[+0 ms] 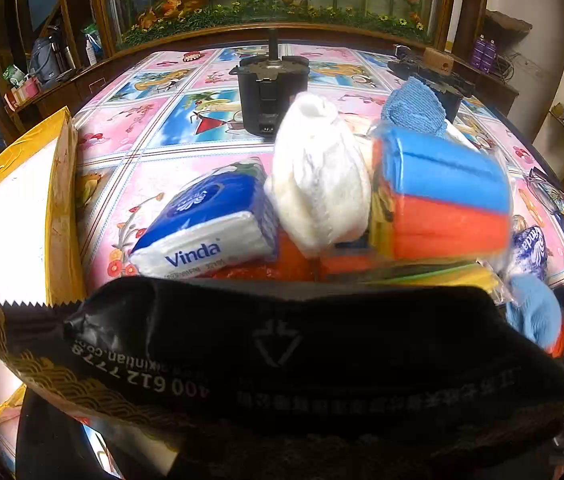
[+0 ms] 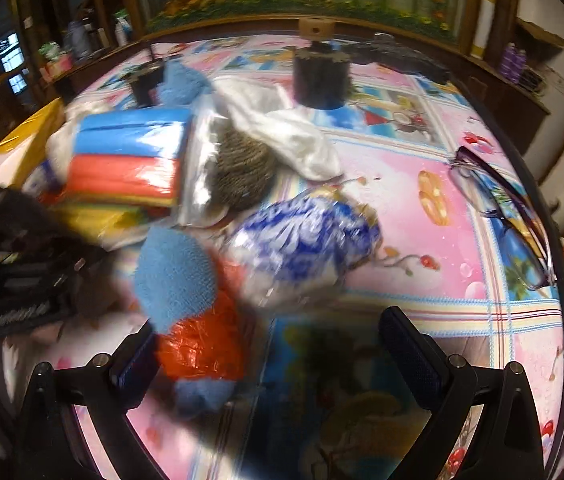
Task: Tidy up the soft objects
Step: 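Grasp the black snack bag with the left tool while the right tool grasps the blue cloth in orange plastic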
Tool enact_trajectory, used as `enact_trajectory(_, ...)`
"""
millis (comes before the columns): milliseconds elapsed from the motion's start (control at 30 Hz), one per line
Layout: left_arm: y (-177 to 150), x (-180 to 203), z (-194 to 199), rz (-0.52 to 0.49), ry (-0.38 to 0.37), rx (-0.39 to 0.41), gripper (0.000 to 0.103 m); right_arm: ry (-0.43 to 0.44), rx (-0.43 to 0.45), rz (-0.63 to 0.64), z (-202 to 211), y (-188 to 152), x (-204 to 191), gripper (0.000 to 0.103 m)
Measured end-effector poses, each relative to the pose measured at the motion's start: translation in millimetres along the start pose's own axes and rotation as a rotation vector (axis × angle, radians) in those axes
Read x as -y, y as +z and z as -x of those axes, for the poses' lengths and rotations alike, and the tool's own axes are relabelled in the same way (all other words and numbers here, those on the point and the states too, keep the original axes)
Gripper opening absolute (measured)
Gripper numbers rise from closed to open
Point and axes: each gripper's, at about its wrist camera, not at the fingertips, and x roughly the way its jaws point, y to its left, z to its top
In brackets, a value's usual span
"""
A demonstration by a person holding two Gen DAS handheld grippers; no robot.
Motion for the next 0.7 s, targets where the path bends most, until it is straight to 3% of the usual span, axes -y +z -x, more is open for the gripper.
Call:
enact_trajectory(167,1,0,0,0.0,0.0,-0.001,0.103,0.088,0.034,0.001,25,-22,10,0.1)
enact_trajectory(300,1,0,0,0.0,0.0,-0.001,0.103,0.131,0.113,0.041,53,-30,6,0.081)
enact_trajectory(367,1,0,0,0.0,0.0,0.0,0.103,0.152,0.13,0.07,58,-31,0,0.08)
enact_trajectory(467,1,0,0,0.0,0.0,-0.001,0.103,0.208,0.134,0.088,57,-28,-8,0.08)
enact_trajectory(600,0,0,1,-0.007,-0.003,-0.006,0.103,0.205,0.11,0.109,46,-19,-22,0.075)
enact_trajectory(700,-1,-6,13,-0.086,-0.059,-0.057,0.103,0.221,0.091,0.114,33,-11,-29,0.075)
